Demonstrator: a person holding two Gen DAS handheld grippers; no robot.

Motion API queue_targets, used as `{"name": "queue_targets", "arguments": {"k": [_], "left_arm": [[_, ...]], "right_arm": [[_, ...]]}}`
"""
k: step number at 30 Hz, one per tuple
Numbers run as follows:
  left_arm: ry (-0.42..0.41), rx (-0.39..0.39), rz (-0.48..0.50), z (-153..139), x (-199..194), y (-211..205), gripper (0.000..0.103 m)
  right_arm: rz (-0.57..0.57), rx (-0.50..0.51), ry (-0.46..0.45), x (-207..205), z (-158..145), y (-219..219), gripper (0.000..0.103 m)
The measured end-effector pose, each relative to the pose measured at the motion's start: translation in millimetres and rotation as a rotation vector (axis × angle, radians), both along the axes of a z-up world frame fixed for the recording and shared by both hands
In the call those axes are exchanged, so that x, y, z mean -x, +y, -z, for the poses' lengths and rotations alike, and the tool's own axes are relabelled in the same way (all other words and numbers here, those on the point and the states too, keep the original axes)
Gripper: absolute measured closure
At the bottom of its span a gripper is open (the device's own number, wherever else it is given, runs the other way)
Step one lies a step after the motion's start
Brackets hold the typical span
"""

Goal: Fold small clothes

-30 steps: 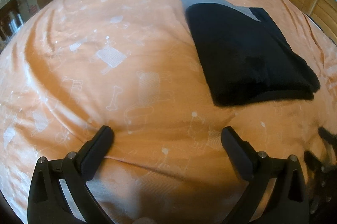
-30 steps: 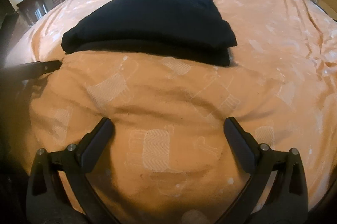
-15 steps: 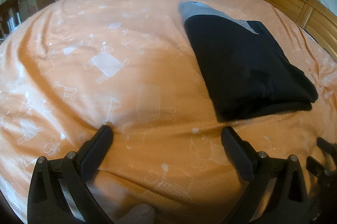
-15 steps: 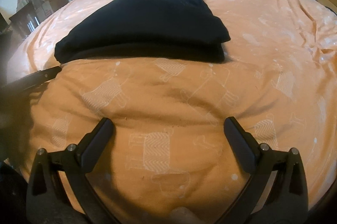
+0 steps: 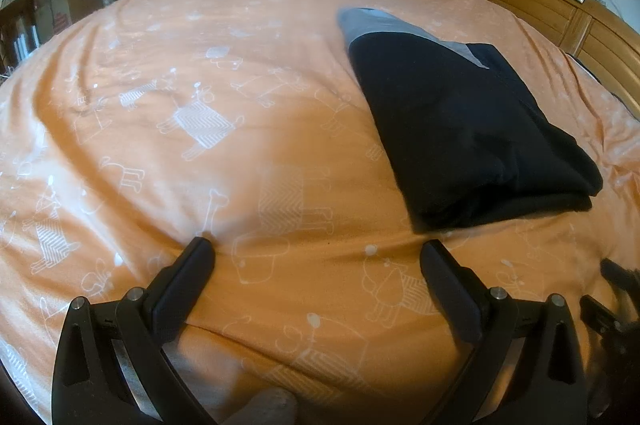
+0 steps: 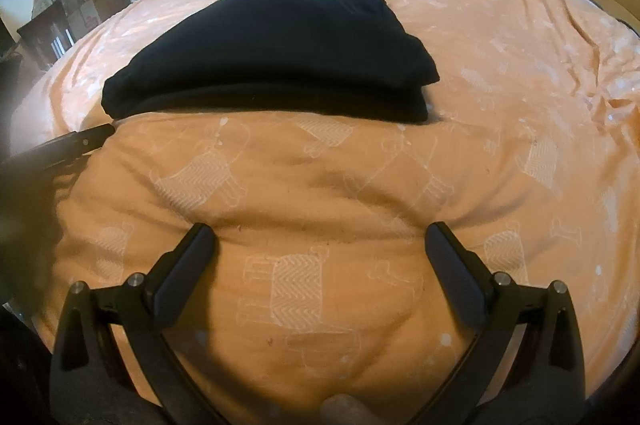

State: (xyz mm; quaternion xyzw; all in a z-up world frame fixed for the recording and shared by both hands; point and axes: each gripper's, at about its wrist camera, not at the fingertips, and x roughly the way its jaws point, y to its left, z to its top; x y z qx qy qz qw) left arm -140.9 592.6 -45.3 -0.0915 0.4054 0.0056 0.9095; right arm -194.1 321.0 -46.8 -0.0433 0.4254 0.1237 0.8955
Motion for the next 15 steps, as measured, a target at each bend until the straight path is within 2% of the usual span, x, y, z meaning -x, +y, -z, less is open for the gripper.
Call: {"name": "queue_targets", "arguments": {"k": [15], "left_arm": [[0.0, -0.003, -0.003, 0.0, 1.4, -0.9, 0.0]], "right_arm": [[0.042, 0.079, -0.034, -1.3, 0.5, 10.4, 0.0]]}}
